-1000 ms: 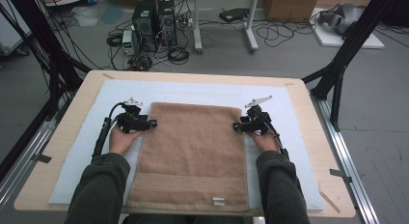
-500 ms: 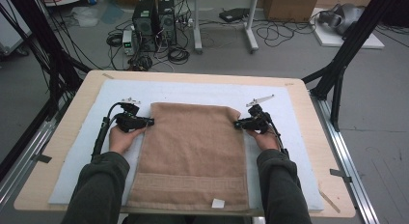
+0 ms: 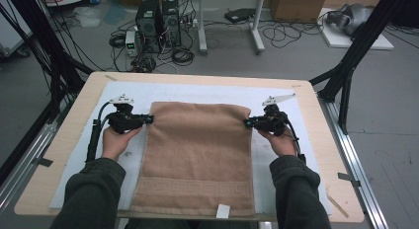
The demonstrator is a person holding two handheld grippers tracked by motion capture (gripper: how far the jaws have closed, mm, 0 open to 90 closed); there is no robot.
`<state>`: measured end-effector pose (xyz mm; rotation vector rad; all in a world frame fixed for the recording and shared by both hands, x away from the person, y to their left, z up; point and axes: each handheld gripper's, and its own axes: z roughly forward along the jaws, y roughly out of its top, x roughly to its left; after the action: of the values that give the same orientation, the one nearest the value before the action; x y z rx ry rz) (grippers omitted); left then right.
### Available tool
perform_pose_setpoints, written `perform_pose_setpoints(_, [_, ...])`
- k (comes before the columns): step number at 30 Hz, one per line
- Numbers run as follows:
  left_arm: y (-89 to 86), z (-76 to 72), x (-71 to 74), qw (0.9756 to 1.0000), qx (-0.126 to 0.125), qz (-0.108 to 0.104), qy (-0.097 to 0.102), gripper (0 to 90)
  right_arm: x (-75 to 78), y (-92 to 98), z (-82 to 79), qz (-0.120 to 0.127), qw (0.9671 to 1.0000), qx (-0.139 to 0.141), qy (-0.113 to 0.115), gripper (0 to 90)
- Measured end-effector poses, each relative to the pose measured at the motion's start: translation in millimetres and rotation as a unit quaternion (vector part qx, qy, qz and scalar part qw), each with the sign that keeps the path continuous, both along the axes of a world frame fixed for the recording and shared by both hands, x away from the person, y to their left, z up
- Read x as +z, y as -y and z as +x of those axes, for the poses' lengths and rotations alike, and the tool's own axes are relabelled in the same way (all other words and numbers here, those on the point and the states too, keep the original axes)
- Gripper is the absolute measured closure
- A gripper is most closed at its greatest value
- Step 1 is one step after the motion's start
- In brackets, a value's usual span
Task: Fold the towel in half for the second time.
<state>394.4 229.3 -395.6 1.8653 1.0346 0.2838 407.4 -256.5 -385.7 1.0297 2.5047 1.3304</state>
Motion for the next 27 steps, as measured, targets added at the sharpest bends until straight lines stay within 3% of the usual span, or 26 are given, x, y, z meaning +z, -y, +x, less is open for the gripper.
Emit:
perform_pose_setpoints(5, [-4.7, -39.4, 8.9, 0.9993, -0.025, 0.001, 0.028, 83.9, 15.2, 1.3, -30.7, -0.004, 0.9996, 0.028, 0.01, 82.7])
perform_pose_setpoints(9, [-6.7, -70.1, -4.4, 0.9984, -0.051, 0.016, 0.017, 83.9, 7.2, 2.2, -53.7, 0.004, 0.9988, 0.048, -0.013, 82.4])
perform_pose_setpoints(13, [-7.3, -88.2, -23.0, 0.9976, -0.064, 0.027, -0.007, 83.7, -14.6, -0.3, -73.2, -0.005, 0.9974, 0.055, -0.046, 81.5])
perform_pose_setpoints(17, [-8.3, -93.7, -34.6, 0.9974, -0.064, 0.026, -0.019, 80.9, -36.6, 2.7, -80.7, -0.004, 0.9966, 0.045, -0.069, 77.1])
perform_pose_setpoints(19, [-9.4, -93.6, -34.2, 0.9977, -0.057, 0.03, -0.021, 75.5, -42.8, 6.6, -81.8, 0.012, 0.9964, 0.039, -0.075, 70.8])
perform_pose_setpoints(21, [-12.4, -92.2, -33.2, 0.9978, -0.053, 0.03, -0.025, 69.5, -42.4, 11.5, -83.7, 0.017, 0.9965, 0.028, -0.077, 68.2])
perform_pose_setpoints(25, [-14.3, -90.5, -27.0, 0.9972, -0.049, 0.052, -0.023, 58.9, -32.4, 20.6, -86.1, 0.003, 0.9979, 0.019, -0.061, 60.8])
perform_pose_setpoints(27, [-13.6, -90.2, -22.3, 0.9973, -0.047, 0.053, -0.019, 53.2, -25.6, 26.4, -85.1, -0.003, 0.9986, 0.009, -0.053, 55.7])
